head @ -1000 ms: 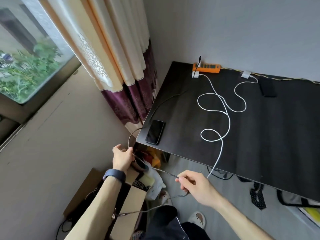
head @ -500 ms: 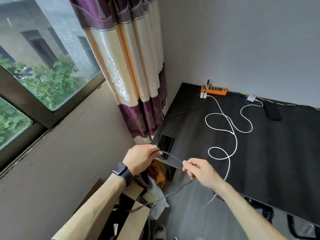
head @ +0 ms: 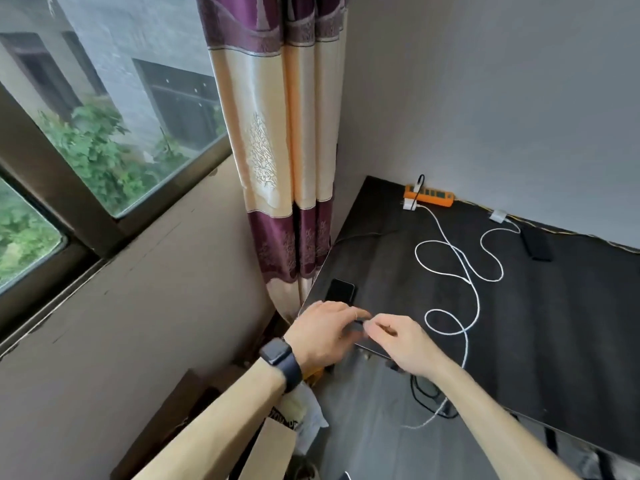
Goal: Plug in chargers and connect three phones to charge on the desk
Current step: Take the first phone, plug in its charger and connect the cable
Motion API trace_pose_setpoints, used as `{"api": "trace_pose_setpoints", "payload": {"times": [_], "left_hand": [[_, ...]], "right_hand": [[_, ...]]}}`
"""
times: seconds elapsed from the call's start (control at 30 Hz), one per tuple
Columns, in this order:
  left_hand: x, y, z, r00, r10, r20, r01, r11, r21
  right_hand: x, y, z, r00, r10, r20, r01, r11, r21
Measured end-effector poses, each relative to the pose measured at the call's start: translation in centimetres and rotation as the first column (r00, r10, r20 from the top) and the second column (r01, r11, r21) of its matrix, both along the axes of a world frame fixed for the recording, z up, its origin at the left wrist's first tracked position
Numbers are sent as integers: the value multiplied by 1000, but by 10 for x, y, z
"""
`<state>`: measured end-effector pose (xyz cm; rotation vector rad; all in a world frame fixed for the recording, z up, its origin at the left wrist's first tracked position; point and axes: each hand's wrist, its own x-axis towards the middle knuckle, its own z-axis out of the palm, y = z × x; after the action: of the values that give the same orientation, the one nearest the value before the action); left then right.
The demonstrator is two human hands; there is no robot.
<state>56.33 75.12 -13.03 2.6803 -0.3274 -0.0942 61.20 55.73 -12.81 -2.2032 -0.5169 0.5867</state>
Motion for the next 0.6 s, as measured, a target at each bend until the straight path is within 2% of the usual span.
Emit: {"api": "trace_pose_setpoints", "payload": {"times": [0.13, 0.23, 0.33, 0.47, 0.53, 0.6], "left_hand": [[2, 9, -7, 998, 36, 48, -41, 994, 105], [-9, 45, -12, 994, 96, 48, -100, 991, 86], [-24, 88, -24, 977, 201, -72, -197, 979, 56], [-46, 126, -38, 905, 312, -289, -323, 946, 10], [-55, 132, -45, 871, 366, -328, -393, 919, -18], [-62, 136, -51, 841, 406, -358, -428, 903, 18]], "right_hand": [[5, -11, 5, 999, -29, 31, 31, 998, -61], [2, -34, 2, 995, -87, -48, 82, 992, -92], [-8, -50, -16, 980, -139, -143, 122, 985, -120], [-19, -44, -27, 971, -135, -198, 108, 984, -142], [-23, -35, -31, 971, -121, -206, 89, 983, -158], [-25, -27, -37, 976, -129, -174, 95, 977, -190]]}}
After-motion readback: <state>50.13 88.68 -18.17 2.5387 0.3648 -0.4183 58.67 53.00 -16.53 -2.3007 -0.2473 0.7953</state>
